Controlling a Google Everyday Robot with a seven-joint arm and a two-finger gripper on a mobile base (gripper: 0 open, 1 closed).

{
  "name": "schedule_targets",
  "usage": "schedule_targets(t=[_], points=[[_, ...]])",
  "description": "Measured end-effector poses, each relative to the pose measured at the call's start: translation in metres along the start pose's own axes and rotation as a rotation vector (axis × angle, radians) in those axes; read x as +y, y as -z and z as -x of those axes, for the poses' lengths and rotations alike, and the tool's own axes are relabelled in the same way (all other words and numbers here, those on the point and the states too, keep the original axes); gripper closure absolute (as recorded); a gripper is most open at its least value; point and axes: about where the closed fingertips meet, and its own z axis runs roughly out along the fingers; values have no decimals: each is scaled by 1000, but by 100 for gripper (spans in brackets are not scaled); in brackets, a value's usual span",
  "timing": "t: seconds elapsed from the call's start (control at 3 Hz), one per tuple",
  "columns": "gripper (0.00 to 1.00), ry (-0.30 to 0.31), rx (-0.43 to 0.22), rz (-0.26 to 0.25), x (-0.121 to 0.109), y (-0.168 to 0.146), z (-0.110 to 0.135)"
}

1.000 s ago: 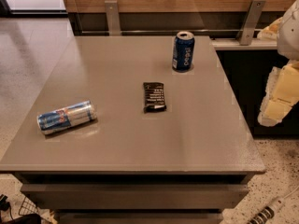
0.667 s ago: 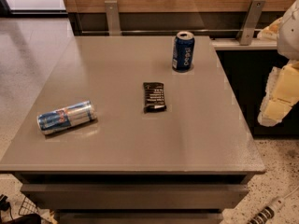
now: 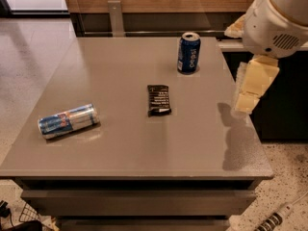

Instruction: Place redbull can upright

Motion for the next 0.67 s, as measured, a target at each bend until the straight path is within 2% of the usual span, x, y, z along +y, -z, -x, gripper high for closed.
schedule_targets(t=[0.67], points=[[0, 199, 27, 60, -14, -34, 83]])
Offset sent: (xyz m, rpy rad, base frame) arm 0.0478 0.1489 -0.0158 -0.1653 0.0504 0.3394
